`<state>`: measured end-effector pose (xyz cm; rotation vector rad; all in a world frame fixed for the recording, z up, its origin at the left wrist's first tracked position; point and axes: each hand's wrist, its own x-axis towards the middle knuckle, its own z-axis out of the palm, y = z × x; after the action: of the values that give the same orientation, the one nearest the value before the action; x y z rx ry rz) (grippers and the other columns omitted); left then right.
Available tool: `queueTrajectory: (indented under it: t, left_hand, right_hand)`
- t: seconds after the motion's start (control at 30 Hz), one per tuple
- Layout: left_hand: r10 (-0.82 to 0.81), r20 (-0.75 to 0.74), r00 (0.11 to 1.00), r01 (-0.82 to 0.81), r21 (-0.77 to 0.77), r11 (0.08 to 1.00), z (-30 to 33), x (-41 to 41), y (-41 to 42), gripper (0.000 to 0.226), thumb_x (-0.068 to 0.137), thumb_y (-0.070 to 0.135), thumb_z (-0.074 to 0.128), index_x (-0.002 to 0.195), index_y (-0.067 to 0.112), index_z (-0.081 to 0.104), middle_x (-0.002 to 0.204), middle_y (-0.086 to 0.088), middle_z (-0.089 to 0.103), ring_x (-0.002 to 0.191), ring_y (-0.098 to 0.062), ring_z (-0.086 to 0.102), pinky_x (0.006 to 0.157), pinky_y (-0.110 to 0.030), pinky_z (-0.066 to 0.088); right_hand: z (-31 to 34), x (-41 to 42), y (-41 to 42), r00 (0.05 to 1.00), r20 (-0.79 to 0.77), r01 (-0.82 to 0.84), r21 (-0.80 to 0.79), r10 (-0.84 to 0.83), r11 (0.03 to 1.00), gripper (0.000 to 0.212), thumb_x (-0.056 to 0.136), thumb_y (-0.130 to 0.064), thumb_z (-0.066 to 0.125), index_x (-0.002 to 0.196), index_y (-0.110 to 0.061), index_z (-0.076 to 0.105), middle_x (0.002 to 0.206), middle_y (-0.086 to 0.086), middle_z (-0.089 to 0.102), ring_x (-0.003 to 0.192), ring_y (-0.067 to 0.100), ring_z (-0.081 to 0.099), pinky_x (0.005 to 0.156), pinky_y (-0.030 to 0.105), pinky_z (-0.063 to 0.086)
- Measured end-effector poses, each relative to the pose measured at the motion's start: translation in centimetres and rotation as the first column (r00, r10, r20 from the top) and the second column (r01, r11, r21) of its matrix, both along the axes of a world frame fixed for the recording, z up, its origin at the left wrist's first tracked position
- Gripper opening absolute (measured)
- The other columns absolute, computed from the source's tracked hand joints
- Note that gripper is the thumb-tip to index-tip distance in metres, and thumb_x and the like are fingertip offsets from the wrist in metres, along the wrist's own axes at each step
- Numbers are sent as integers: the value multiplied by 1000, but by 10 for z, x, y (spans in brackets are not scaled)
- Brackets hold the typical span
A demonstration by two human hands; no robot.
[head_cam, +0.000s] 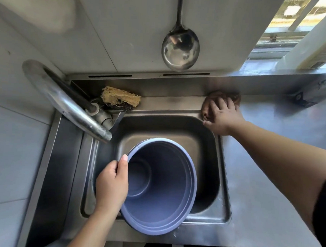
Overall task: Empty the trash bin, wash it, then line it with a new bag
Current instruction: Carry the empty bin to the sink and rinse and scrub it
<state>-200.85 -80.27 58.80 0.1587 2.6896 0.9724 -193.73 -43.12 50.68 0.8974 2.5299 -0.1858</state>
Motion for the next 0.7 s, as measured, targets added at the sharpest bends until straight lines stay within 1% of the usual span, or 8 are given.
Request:
queueTrajectory:
  t: [0.07,0.13,0.2,0.3,0.4,0.53,0.6,0.7]
  left_hand:
    - [-7,15,1000,7,3,1000,2,2,2,54,100,47,44,56,16,43,53,-2,50,57,-24,51,52,-35,36]
    - [-14,24,1000,14,7,1000,4,4,5,54,100,48,43,57,16,42,53,-1,47,56,-25,49,53,-37,35]
    - [-10,29,1000,10,7,1000,5,7,8,54,100,50,43,58,16,41,53,-1,45,54,-23,46,52,-35,34]
    - [-10,19,1000,10,-7,1000,5,10,9,57,100,52,41,60,11,43,54,-4,47,54,-25,46,51,-35,33]
    - [-3,15,1000,4,-27,1000,3,9,9,59,99,55,39,64,9,49,59,-6,54,59,-26,52,53,-36,37]
    - [-29,23,999,30,-41,999,-4,6,8,56,97,59,36,71,14,57,71,-3,60,67,-23,55,63,-38,41]
    - [-40,29,999,41,-12,999,-6,5,5,56,96,60,35,71,15,57,71,-3,60,67,-21,56,61,-37,40]
    - [-19,71,997,15,59,998,-5,1,-1,57,94,63,38,71,14,57,70,-3,59,65,-20,55,57,-35,40]
  right_hand:
    - [9,7,-4,995,-83,-42,83,49,996,87,83,-67,43,152,-18,27,162,15,22,147,46,14,118,57,19]
    - [18,21,-21,973,-172,-135,125,155,983,68,81,-50,52,134,-8,48,145,22,42,135,45,32,110,53,35]
    - [23,41,-48,950,-249,-178,54,186,983,46,79,-36,56,112,-3,61,121,21,54,116,41,46,94,47,48]
    - [29,76,-94,957,-262,-155,-99,125,983,24,86,-26,54,93,-5,63,107,14,53,101,37,53,75,39,50]
    - [38,108,-135,978,-175,-156,-249,114,956,21,91,-31,46,79,-15,53,100,11,57,91,36,61,66,33,39]
    - [57,143,-180,996,-17,-85,-414,86,906,30,90,-32,44,66,-14,46,73,8,52,74,33,52,62,34,41]
    - [63,158,-201,998,48,-6,-479,33,878,33,90,-34,45,66,-12,51,73,9,56,72,31,52,62,34,44]
    - [66,178,-233,993,111,103,-543,-51,833,33,90,-36,50,67,-11,53,82,13,62,74,29,52,62,30,38]
